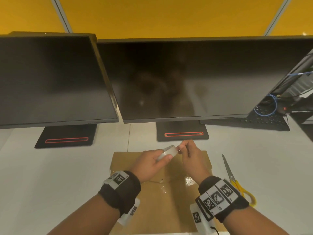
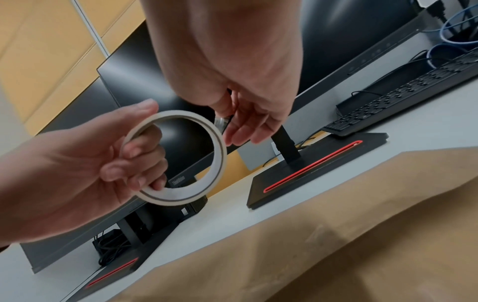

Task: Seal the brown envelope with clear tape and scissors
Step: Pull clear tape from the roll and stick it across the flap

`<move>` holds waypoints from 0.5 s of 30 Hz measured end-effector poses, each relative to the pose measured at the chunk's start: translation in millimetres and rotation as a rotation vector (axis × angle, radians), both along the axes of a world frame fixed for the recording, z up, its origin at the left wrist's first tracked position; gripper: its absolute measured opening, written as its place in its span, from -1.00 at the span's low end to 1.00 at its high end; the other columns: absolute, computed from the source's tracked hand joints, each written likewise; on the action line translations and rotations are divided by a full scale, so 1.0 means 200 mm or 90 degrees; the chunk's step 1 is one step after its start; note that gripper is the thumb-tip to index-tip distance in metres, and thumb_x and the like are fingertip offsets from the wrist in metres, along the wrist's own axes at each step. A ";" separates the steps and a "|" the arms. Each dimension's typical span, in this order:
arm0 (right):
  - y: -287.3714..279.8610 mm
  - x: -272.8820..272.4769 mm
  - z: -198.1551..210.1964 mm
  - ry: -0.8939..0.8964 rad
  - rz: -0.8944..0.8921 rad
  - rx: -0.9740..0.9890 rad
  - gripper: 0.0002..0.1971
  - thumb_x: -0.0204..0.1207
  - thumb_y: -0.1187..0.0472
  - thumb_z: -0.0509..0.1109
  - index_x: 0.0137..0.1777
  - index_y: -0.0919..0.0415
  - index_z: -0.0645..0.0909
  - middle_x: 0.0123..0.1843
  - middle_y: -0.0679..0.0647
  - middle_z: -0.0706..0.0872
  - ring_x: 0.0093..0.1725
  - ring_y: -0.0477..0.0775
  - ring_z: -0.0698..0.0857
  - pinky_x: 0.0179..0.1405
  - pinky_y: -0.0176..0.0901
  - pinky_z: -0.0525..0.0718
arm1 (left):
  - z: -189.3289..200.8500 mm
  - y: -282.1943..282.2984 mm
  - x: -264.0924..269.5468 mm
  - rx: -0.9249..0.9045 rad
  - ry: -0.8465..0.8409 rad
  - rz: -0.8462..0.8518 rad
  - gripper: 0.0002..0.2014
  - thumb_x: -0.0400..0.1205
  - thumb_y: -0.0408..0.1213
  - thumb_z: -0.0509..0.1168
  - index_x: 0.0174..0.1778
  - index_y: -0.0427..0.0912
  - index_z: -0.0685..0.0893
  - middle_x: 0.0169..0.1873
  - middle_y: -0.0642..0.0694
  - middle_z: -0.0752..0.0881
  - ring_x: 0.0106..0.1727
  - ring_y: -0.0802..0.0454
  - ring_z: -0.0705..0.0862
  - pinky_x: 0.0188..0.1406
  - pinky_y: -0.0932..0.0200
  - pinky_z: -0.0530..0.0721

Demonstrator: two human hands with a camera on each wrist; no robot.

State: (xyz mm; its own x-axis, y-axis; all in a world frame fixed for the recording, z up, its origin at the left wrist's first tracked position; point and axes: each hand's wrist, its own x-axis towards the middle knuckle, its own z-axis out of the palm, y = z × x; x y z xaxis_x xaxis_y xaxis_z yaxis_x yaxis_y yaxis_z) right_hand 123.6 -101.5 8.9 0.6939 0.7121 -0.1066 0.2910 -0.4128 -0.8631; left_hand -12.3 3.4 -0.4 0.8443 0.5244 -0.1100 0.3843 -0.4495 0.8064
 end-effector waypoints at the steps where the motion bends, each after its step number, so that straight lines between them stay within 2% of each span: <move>1: -0.01 0.00 0.01 -0.003 -0.004 -0.001 -0.85 0.70 0.24 0.09 -0.02 0.18 0.49 -0.11 0.07 0.68 -0.20 -0.23 0.57 -0.36 -0.72 0.40 | 0.01 0.00 0.01 0.002 0.005 -0.003 -0.62 0.67 0.05 0.20 -0.42 -0.04 0.42 -0.54 0.05 0.39 -0.52 0.16 0.34 -0.42 0.16 0.32; 6: -0.06 0.01 0.02 -0.026 -0.018 0.000 -0.87 0.70 0.27 0.10 -0.04 0.19 0.47 -0.14 0.07 0.67 -0.26 -0.25 0.54 -0.37 -0.72 0.39 | 0.05 -0.03 0.06 0.027 0.025 -0.016 -0.61 0.67 0.06 0.20 -0.42 -0.07 0.44 -0.56 0.04 0.41 -0.52 0.14 0.36 -0.44 0.19 0.32; 10: -0.09 -0.01 0.00 -0.037 -0.041 0.010 -0.87 0.68 0.28 0.12 -0.04 0.22 0.49 -0.22 -0.01 0.64 -0.25 -0.19 0.58 -0.35 -0.72 0.40 | 0.08 -0.06 0.08 0.043 0.035 -0.019 -0.58 0.67 0.08 0.18 -0.42 -0.09 0.41 -0.56 0.03 0.38 -0.52 0.13 0.34 -0.45 0.18 0.29; 13: -0.11 -0.01 -0.01 -0.032 -0.059 0.031 -0.88 0.67 0.32 0.14 -0.02 0.28 0.51 -0.28 -0.04 0.60 -0.28 -0.25 0.55 -0.35 -0.71 0.41 | 0.08 -0.08 0.10 0.048 0.041 -0.019 -0.58 0.66 0.11 0.17 -0.44 -0.06 0.41 -0.57 0.02 0.40 -0.51 0.12 0.37 -0.41 0.16 0.34; 15: -0.13 -0.02 -0.02 -0.024 -0.060 0.044 -0.89 0.66 0.32 0.16 -0.03 0.28 0.51 -0.28 -0.05 0.59 -0.28 -0.22 0.55 -0.35 -0.69 0.42 | 0.07 -0.09 0.11 0.046 0.034 -0.011 -0.57 0.65 0.11 0.18 -0.42 -0.11 0.47 -0.56 0.01 0.42 -0.49 0.07 0.39 -0.38 0.12 0.38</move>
